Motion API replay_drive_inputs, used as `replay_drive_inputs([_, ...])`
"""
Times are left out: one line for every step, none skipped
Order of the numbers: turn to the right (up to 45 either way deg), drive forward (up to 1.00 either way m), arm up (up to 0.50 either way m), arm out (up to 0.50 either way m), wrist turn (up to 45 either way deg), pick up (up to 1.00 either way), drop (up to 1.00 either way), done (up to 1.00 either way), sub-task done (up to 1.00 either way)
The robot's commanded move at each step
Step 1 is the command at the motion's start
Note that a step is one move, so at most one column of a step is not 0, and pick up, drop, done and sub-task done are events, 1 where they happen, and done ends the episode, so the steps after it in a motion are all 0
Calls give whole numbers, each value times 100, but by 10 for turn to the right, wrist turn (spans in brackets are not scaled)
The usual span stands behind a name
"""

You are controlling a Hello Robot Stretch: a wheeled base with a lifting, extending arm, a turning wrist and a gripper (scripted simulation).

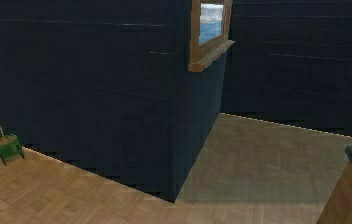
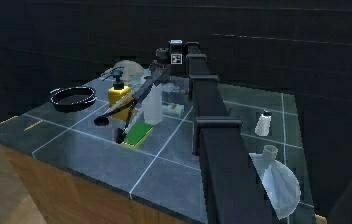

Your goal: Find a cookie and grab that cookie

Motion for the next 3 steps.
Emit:
replay_drive_inputs([0,0,0,0,450,0,0,0,0])
replay_drive_inputs([0,0,0,0,450,0,0,0,0])
replay_drive_inputs([0,0,0,0,450,0,0,0,0])
